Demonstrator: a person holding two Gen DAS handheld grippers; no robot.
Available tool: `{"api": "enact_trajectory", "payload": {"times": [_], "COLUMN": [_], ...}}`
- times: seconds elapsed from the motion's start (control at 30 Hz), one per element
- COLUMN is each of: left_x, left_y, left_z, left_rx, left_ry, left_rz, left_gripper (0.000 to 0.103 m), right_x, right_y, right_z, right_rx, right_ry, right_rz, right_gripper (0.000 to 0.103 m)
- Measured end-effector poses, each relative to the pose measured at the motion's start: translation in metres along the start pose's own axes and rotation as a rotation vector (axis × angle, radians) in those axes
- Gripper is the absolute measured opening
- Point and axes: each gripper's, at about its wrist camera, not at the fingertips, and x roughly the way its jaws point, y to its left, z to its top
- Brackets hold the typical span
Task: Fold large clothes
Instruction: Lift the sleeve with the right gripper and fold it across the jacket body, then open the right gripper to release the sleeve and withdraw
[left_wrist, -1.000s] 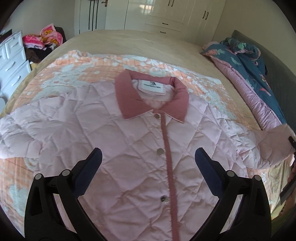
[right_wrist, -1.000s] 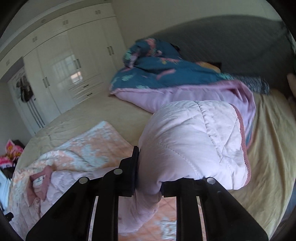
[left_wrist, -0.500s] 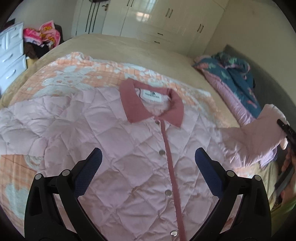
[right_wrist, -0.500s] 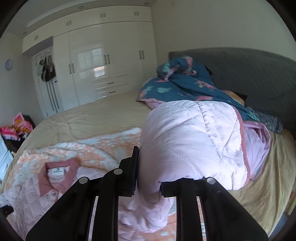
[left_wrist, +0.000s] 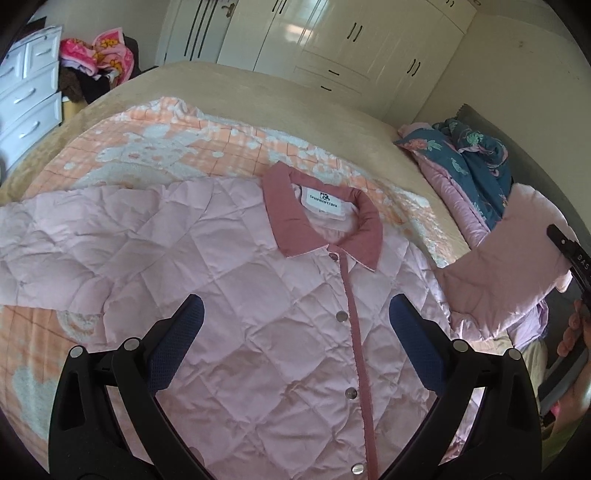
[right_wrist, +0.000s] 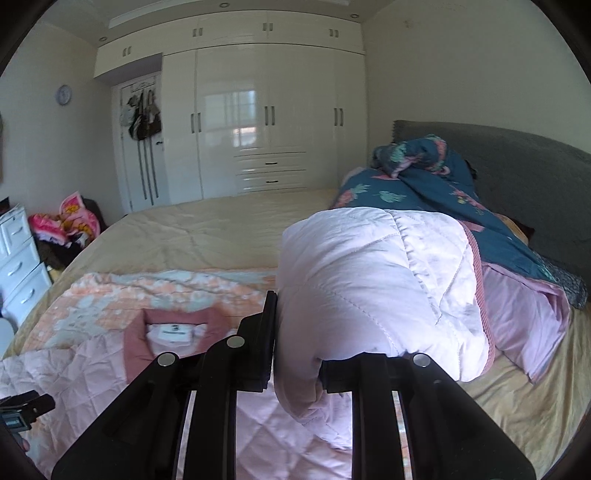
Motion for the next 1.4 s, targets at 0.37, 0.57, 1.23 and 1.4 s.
{"api": "enact_trajectory", "payload": {"times": [0.37,0.57,1.23,1.4], "left_x": [-0.005,0.0,0.029,0.026], "left_y": [0.018,0.027,0.025,0.025], "left_z": [0.007,0.007,-0.003,-0.001], "left_rx": [-0.057,-0.088,-0.105,-0.113], "left_ry": [-0.002,0.013,0.103,0.105], "left_rz": [-0.037,-0.039,-0.071,-0.085], "left_gripper": [0.094,0.094,0.094,0.094], "right_x": [0.021,0.037,0.046,0.038], "right_y": [0.069,0.104,0.085,0.053], "right_z": [-0.038,-0.072,-0.176,-0.166], "right_rx": [-0.069,-0.087,0.359,0.469], "right_ry": [0.077,0.156,0.448,0.374], "right_rz": [0.131,0.22,0.429,0.35], "right_gripper": [0.02,0.02,0.075,0.052]}}
